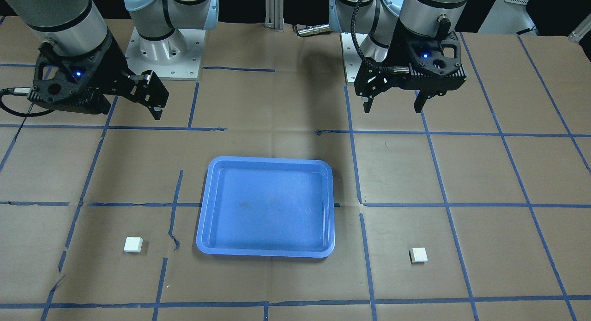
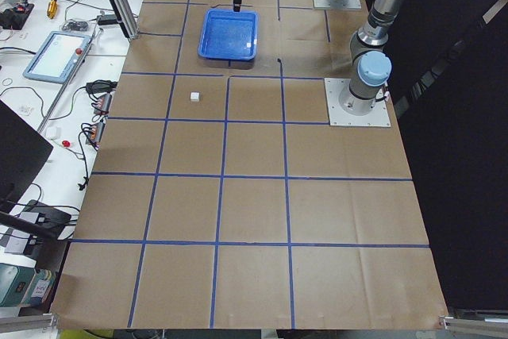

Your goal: Assemble white blocks and place on blue tray

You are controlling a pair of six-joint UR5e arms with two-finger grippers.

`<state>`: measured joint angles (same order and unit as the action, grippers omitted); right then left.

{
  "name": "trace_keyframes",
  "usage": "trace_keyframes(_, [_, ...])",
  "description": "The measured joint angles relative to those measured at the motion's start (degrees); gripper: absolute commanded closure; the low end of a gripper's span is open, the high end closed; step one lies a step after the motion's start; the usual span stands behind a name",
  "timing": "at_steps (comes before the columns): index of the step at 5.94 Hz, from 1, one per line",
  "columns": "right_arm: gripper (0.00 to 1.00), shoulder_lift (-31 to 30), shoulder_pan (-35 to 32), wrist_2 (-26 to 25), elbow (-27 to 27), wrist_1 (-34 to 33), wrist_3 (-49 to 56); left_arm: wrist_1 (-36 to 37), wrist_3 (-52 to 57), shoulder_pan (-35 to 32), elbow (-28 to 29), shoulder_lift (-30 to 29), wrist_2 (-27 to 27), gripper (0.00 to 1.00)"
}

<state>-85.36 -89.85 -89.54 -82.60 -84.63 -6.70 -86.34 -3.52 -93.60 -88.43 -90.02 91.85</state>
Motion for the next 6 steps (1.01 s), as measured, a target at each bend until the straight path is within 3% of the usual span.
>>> trace_keyframes(6, [0.0,-0.07,-0.15,-0.31,-0.53,-0.48,1.08,-0.44,2.43,2.93,0.79,-0.12,-3.01,0.01])
